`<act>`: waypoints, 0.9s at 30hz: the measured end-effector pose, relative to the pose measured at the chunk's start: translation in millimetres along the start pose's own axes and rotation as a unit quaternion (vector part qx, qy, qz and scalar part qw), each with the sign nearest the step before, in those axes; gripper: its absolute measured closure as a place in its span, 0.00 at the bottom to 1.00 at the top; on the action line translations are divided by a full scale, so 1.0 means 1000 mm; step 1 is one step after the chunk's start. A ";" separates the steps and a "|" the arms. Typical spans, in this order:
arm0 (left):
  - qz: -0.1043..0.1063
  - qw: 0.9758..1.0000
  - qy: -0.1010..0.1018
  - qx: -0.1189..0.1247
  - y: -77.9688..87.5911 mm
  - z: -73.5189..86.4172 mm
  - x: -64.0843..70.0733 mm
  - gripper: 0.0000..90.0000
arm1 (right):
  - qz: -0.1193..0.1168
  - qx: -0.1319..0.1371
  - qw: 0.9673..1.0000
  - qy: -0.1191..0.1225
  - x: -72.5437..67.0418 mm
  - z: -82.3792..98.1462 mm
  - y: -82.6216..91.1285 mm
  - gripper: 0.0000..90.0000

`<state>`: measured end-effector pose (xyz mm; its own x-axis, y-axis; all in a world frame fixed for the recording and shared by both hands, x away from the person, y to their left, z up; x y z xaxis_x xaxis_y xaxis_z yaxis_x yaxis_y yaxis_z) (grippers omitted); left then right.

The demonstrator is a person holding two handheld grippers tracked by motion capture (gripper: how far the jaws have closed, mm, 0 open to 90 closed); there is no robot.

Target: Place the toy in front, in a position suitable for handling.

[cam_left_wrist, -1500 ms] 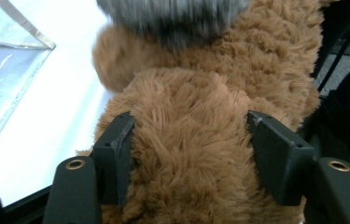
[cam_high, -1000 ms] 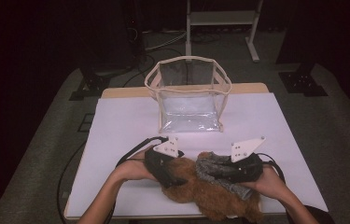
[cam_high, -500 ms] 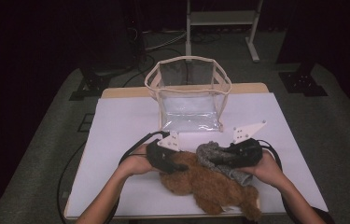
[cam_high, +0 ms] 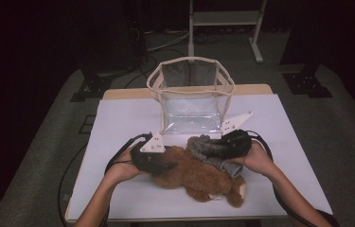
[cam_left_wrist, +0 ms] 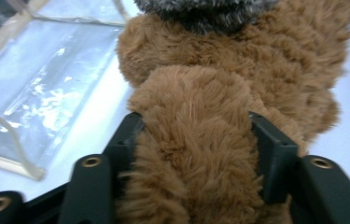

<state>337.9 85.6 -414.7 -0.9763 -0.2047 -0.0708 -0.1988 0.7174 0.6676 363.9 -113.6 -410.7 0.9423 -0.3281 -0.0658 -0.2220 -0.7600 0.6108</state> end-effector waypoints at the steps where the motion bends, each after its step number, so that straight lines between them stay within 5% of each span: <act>1: 0.007 1.000 0.006 0.006 0.002 0.001 0.003 0.44 | -0.002 0.004 1.000 0.003 -0.004 0.002 -0.001 0.80; 6: 0.028 0.999 0.013 0.007 0.011 0.004 0.009 0.19 | -0.004 0.011 0.999 0.039 -0.030 0.011 0.004 0.81; 13: 0.076 0.997 0.010 -0.005 -0.003 0.005 0.012 0.11 | -0.016 0.015 0.998 0.064 -0.049 0.018 0.011 0.81; 16: 0.066 0.998 0.006 -0.011 -0.012 0.006 0.010 0.20 | -0.015 0.017 0.998 0.062 -0.046 0.017 0.012 0.81; 18: 0.044 0.999 -0.009 -0.007 -0.011 0.004 0.008 0.41 | -0.008 0.019 0.999 0.050 -0.039 0.016 0.014 0.81; 20: 0.015 1.000 -0.018 -0.002 -0.010 -0.001 0.006 0.50 | -0.010 0.025 0.999 0.031 -0.029 0.014 0.016 0.81; 27: -0.047 0.999 -0.005 0.027 -0.005 -0.003 -0.009 0.55 | 0.017 0.008 1.000 0.025 0.001 -0.007 0.023 0.80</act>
<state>347.8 81.7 -415.7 -0.9538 -0.2667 -0.1385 -0.2938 0.7302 0.6168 361.7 -127.4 -391.1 0.9452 -0.3264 -0.0056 -0.2582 -0.7583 0.5986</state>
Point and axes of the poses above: each handheld gripper's, and its own axes: y roughly backward along the jaws, z roughly out of its underside, x roughly to its right, the point moved 7 cm from there along -y, roughly forward along the jaws, and after that the axes turned 6 degrees about z, right-handed, at the moved point
